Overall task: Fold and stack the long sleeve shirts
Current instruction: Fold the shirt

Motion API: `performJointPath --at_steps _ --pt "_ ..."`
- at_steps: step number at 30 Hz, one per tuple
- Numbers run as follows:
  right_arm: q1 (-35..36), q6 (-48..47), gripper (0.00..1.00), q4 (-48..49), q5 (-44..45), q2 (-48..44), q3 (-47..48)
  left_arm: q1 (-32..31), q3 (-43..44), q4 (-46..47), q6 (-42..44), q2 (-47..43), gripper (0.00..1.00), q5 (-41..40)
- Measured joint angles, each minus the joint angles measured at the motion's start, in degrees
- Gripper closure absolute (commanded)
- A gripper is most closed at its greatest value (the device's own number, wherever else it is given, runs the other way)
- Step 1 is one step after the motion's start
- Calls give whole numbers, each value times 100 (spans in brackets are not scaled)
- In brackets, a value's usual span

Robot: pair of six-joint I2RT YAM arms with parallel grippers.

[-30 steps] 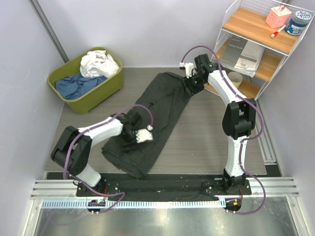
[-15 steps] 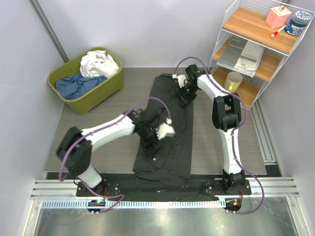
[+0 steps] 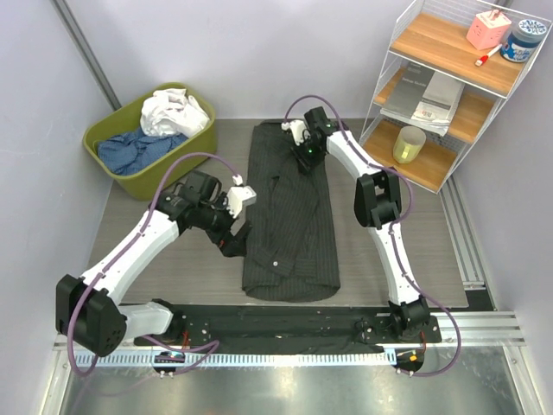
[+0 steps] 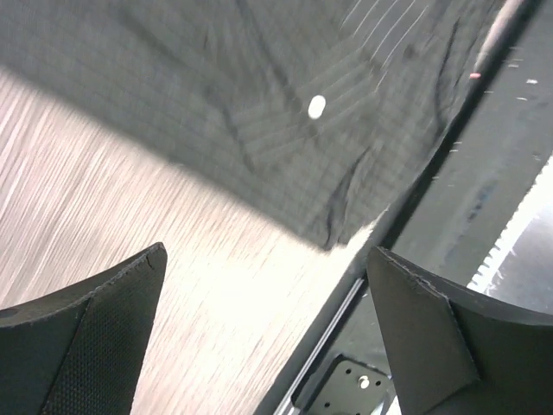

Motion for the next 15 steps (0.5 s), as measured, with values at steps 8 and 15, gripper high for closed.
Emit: performJointPath --at_steps 8,15 --pt "-136 -302 25 177 -122 -1005 -1272 205 -46 -105 750 -490 0 -291" --pt "-201 -636 0 540 -1069 -4304 -2918 205 -26 -7 999 -1318 0 -372"
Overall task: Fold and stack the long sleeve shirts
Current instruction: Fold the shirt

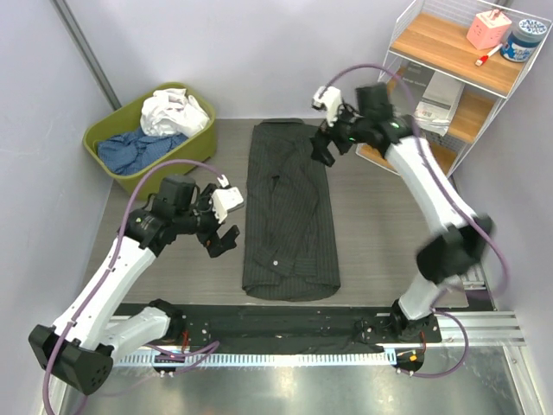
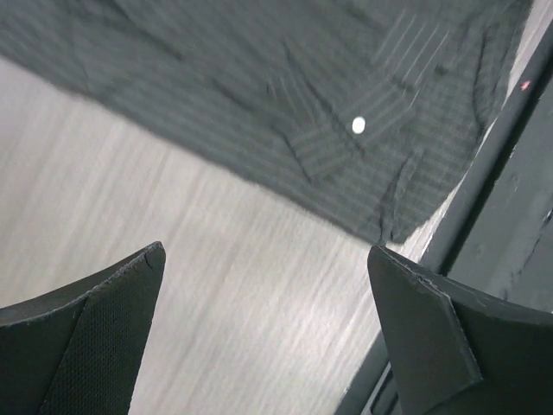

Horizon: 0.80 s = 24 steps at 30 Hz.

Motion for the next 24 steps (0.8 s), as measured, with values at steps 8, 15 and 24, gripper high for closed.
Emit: performJointPath --at_steps 8,15,24 --pt "540 -1958 0 675 -1110 -3536 -3134 -223 -354 20 1276 -361 0 896" --pt "844 -3674 5 310 -942 -3801 -6352 -1097 -2553 273 2476 -1307 5 796" --pt "1051 -5136 16 643 -1027 -4450 -7595 -2046 -3152 1488 2771 -575 5 243"
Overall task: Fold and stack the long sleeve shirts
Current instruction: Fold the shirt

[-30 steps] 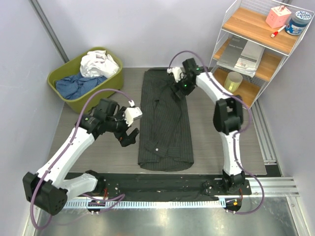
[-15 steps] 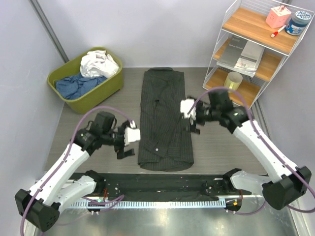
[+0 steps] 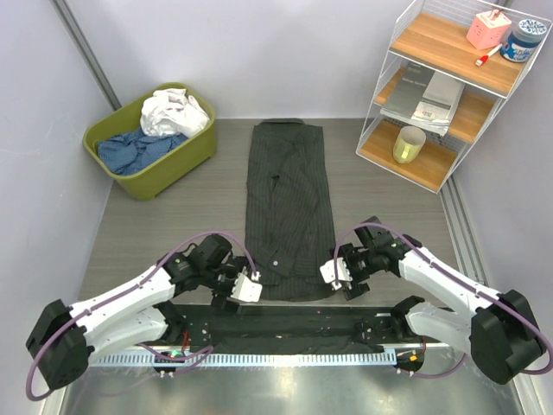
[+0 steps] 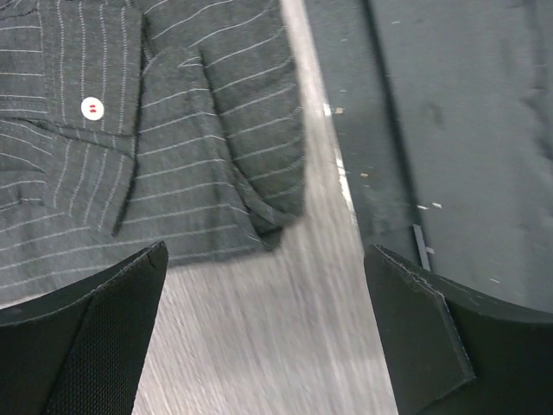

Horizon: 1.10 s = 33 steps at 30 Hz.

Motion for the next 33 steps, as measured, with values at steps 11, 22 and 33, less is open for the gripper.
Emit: performJointPath --at_steps 11,22,33 --pt "179 -625 35 1220 -42 199 -533 -184 -114 1095 313 901 18 -162" --pt "450 -286 99 1910 153 455 -691 -264 -26 1552 131 1394 99 -291" --pt "535 693 99 896 282 -879 -238 -407 404 966 -787 205 100 -118"
